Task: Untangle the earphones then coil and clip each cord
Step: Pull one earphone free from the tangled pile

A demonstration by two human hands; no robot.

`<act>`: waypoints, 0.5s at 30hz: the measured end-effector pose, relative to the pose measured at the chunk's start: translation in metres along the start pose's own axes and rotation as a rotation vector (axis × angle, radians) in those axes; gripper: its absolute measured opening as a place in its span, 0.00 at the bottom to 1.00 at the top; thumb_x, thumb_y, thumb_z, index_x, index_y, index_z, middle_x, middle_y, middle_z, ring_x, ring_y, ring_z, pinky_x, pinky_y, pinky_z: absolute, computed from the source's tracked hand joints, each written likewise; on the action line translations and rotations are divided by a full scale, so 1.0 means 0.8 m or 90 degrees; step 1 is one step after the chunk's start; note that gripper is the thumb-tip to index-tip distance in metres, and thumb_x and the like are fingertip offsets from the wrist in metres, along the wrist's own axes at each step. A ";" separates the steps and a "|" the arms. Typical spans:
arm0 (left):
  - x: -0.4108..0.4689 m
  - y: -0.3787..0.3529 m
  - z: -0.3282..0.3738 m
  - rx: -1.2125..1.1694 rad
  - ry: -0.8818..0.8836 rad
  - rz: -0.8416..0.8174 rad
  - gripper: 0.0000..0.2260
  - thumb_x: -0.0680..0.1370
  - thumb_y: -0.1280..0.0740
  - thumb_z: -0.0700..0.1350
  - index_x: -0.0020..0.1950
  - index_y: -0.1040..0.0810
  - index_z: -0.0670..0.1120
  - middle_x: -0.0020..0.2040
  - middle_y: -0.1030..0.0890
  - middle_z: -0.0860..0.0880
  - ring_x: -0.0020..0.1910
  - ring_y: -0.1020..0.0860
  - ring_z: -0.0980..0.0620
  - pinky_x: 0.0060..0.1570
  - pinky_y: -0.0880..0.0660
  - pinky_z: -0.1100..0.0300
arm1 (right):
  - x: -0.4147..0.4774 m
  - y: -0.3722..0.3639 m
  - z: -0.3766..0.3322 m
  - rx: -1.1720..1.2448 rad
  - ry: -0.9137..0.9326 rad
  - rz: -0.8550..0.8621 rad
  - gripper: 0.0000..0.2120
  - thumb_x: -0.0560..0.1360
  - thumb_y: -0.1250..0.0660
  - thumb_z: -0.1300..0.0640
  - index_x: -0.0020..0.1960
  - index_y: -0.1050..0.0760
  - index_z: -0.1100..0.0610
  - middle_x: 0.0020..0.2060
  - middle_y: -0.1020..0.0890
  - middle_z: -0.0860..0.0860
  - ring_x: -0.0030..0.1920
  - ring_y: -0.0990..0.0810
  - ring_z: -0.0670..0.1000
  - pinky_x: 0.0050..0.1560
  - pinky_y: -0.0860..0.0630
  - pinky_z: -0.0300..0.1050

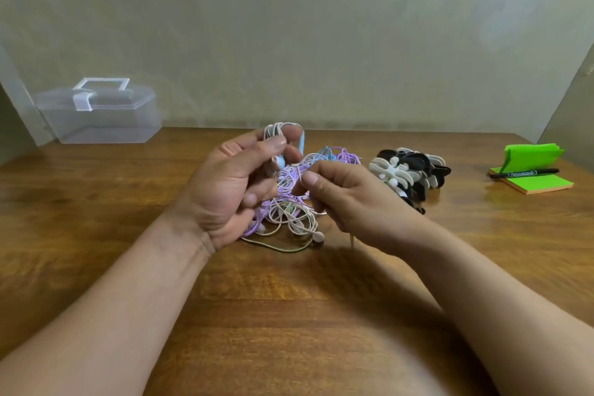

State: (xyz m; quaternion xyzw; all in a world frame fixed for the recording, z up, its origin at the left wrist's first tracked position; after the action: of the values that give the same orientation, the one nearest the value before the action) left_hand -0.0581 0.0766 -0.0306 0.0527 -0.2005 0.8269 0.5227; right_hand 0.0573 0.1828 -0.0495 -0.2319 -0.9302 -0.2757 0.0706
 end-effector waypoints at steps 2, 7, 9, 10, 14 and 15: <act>0.001 0.008 0.000 0.050 -0.011 0.071 0.10 0.82 0.35 0.40 0.60 0.17 0.42 0.43 0.16 0.47 0.19 0.37 0.61 0.26 0.47 0.64 | -0.002 -0.006 -0.014 -0.092 0.033 -0.004 0.13 0.87 0.39 0.50 0.51 0.18 0.53 0.36 0.22 0.51 0.35 0.26 0.47 0.38 0.29 0.43; -0.005 0.009 0.004 0.329 -0.071 0.114 0.08 0.82 0.32 0.38 0.59 0.16 0.46 0.47 0.12 0.46 0.35 0.20 0.60 0.36 0.23 0.62 | -0.007 -0.009 -0.035 -0.234 0.088 0.009 0.12 0.86 0.38 0.52 0.46 0.23 0.53 0.41 0.16 0.46 0.32 0.28 0.45 0.38 0.27 0.46; -0.006 0.012 0.000 0.439 -0.063 0.090 0.08 0.82 0.30 0.41 0.56 0.14 0.51 0.42 0.13 0.53 0.34 0.23 0.55 0.31 0.24 0.57 | -0.008 0.011 -0.041 -0.268 0.097 0.070 0.09 0.83 0.33 0.51 0.46 0.20 0.51 0.34 0.20 0.39 0.33 0.26 0.43 0.33 0.32 0.36; -0.006 0.009 -0.002 0.486 -0.054 0.063 0.07 0.82 0.30 0.43 0.54 0.14 0.53 0.39 0.15 0.56 0.32 0.25 0.56 0.30 0.26 0.58 | -0.009 0.023 -0.043 -0.263 0.098 0.102 0.07 0.82 0.32 0.51 0.47 0.19 0.50 0.34 0.20 0.40 0.33 0.25 0.43 0.33 0.33 0.35; -0.011 -0.018 -0.009 0.513 -0.001 -0.085 0.09 0.84 0.34 0.40 0.47 0.17 0.48 0.35 0.18 0.58 0.32 0.25 0.65 0.32 0.30 0.70 | -0.009 0.042 -0.051 -0.151 0.118 0.108 0.04 0.82 0.31 0.58 0.53 0.18 0.51 0.39 0.15 0.45 0.37 0.19 0.42 0.36 0.28 0.33; -0.013 -0.023 -0.011 0.467 0.023 -0.116 0.09 0.84 0.36 0.39 0.48 0.17 0.45 0.35 0.18 0.56 0.31 0.24 0.64 0.32 0.30 0.71 | -0.009 0.042 -0.050 -0.121 0.121 0.092 0.04 0.83 0.32 0.59 0.53 0.18 0.52 0.39 0.15 0.46 0.35 0.19 0.42 0.35 0.30 0.32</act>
State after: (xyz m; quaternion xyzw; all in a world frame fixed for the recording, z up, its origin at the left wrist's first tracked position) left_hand -0.0361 0.0777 -0.0366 0.2395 0.1235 0.7946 0.5441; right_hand 0.0794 0.1833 -0.0015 -0.2770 -0.8698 -0.3774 0.1557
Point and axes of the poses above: each hand's wrist, its own x-axis towards the middle knuckle, its own y-axis out of the back of the hand, z = x × y, the point moved 7 cm from there along x, towards the middle knuckle
